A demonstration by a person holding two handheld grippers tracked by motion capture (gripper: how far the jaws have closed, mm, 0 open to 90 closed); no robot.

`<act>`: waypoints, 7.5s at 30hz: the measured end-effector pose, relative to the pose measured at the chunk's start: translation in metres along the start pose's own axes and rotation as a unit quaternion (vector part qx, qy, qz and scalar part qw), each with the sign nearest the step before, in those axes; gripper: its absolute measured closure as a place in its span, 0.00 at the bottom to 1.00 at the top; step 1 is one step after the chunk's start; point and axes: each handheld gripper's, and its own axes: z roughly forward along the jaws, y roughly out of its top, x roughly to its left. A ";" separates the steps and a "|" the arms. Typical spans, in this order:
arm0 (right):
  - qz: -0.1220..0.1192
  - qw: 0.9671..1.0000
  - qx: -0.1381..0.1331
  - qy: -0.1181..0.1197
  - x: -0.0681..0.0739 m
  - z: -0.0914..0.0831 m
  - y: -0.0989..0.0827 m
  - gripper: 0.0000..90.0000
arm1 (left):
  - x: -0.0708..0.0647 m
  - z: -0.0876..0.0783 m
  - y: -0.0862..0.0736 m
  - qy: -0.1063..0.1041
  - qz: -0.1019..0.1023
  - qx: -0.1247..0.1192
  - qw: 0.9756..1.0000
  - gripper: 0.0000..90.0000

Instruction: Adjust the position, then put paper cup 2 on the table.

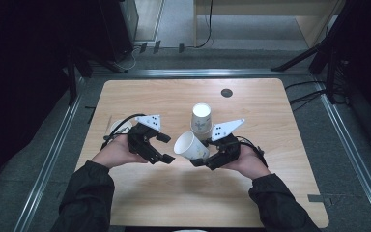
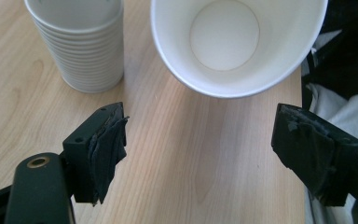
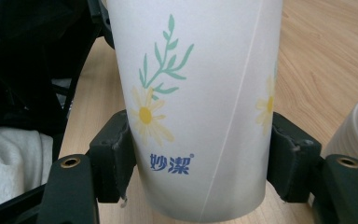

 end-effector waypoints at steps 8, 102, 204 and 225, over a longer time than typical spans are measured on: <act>0.004 1.000 0.000 0.001 0.000 0.000 0.000 0.38 | -0.003 0.004 0.001 0.003 -0.006 -0.018 1.000 0.17; 0.014 0.994 0.040 -0.104 -0.007 -0.021 -0.032 0.24 | 0.007 -0.027 -0.023 0.034 -0.037 -0.002 0.999 0.27; 0.021 0.992 0.042 -0.118 -0.017 -0.040 -0.039 0.24 | 0.039 -0.066 -0.133 0.180 -0.114 0.125 0.969 0.15; 0.018 0.992 0.045 -0.119 -0.017 -0.039 -0.039 0.24 | 0.022 -0.111 -0.116 0.184 -0.136 0.059 0.972 0.16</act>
